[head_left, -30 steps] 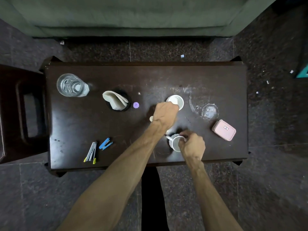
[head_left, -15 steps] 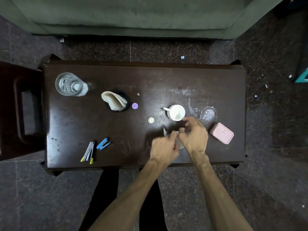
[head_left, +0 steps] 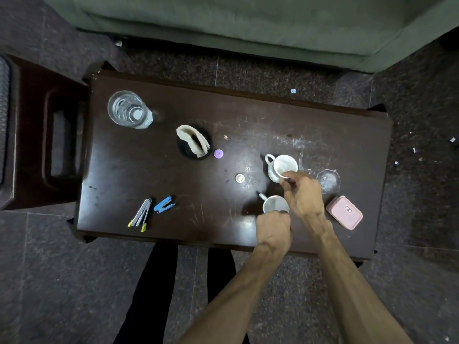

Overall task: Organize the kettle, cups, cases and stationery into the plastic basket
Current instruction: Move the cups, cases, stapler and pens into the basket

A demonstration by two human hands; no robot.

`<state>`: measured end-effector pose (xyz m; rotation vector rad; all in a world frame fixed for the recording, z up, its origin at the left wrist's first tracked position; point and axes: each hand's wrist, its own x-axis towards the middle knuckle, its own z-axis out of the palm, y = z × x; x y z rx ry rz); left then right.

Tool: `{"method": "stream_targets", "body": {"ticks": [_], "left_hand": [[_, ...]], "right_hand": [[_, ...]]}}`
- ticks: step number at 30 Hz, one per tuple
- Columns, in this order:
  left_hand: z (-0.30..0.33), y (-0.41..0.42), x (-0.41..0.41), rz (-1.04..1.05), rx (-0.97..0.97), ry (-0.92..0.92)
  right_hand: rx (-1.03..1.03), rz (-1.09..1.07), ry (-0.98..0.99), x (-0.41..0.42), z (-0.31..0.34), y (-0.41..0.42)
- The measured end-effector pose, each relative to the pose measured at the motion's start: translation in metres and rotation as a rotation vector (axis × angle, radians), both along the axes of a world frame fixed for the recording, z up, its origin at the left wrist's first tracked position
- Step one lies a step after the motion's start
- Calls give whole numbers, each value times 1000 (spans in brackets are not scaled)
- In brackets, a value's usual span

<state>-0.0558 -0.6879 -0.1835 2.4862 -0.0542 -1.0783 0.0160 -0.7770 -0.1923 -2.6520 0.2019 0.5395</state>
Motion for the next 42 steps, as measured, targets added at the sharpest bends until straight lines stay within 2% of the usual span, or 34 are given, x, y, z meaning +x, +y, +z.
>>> {"method": "stream_targets", "body": {"ticks": [6,13,19,24,26,33,37,42], "left_hand": [[41,45,-5,76,6,-173],[97,146,-7,345,48,-338],[141,273,-11,634,110,-471],[165,402,0,855,296,-508],[167,458,5,938,371,-482],[146,616,12,1059,481,-597],[123,671,7,1095,551,-532],[91,708,4,1108,563,-454]], "right_hand": [[33,-49,-42,-1,38,23],[51,54,-62,-4,108,106],[169,193,-140,-7,152,226],[331,390,-184,12,165,365],[363,508,-212,25,166,427],[315,865,-180,59,148,608],[287,933,-114,53,131,678],[206,981,-70,44,107,727]]}}
